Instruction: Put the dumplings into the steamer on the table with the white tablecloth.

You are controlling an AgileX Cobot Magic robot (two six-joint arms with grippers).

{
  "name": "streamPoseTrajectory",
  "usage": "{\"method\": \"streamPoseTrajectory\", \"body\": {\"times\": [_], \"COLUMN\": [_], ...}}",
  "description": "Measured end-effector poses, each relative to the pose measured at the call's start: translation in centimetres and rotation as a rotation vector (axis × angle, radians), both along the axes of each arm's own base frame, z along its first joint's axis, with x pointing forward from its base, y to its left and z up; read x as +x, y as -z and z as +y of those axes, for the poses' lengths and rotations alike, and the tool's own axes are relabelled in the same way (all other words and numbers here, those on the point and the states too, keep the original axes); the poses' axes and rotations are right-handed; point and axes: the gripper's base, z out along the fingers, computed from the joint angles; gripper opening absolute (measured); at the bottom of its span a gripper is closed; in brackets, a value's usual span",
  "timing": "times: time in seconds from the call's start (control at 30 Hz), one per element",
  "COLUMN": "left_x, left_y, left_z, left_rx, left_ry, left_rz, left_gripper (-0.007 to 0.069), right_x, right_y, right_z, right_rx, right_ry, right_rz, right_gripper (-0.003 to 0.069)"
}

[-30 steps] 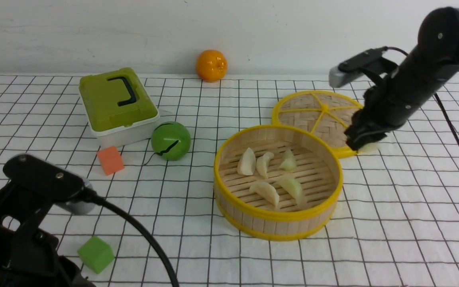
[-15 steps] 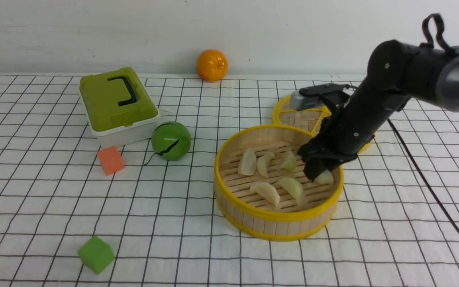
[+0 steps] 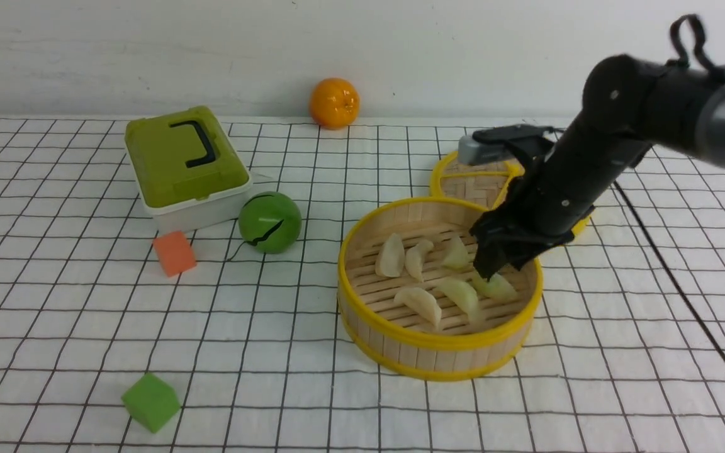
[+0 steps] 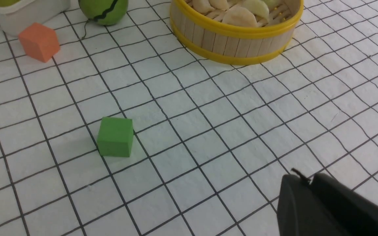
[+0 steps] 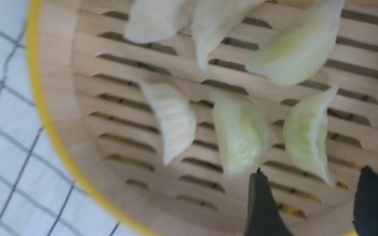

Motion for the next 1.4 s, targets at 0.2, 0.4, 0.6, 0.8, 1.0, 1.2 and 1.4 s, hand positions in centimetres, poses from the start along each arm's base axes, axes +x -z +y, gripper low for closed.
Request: {"method": "streamPoseTrajectory", "body": {"times": [0.2, 0.4, 0.6, 0.8, 1.0, 1.2, 1.4], "left_x": [0.0, 0.0, 0.0, 0.0, 0.0, 0.0, 0.0], "left_y": [0.1, 0.1, 0.1, 0.1, 0.1, 0.1, 0.1], "left_z": [0.0, 0.0, 0.0, 0.0, 0.0, 0.0, 0.0], "left_rx": [0.003, 0.003, 0.003, 0.003, 0.003, 0.003, 0.003], "left_ry": [0.0, 0.0, 0.0, 0.0, 0.0, 0.0, 0.0], "left_rz": [0.004, 0.004, 0.004, 0.004, 0.004, 0.004, 0.004], "left_gripper": [0.0056, 0.0061, 0.0062, 0.0062, 0.0071, 0.0072, 0.0073], "right_x": [-5.2, -11.1, -17.3, -24.3, -29.4, -32.9, -35.1], "right_y": [-7.5, -11.0, -11.9, -11.4, -10.2, -9.0, -9.3], "right_z": [-1.3, -2.8, -4.2, -5.9, -7.4, -8.2, -9.8], "right_rx": [0.015, 0.06, 0.141, 0.262, 0.317, 0.317, 0.205], "right_ry": [-0.055, -0.039, -0.024, 0.034, 0.074, 0.043, 0.063], "right_rz": [-0.099, -0.228, -0.354, -0.551, -0.671, -0.7, -0.853], "right_gripper": [0.0177, -0.0012, -0.0022, -0.002, -0.0016, -0.0013, -0.0024]}}
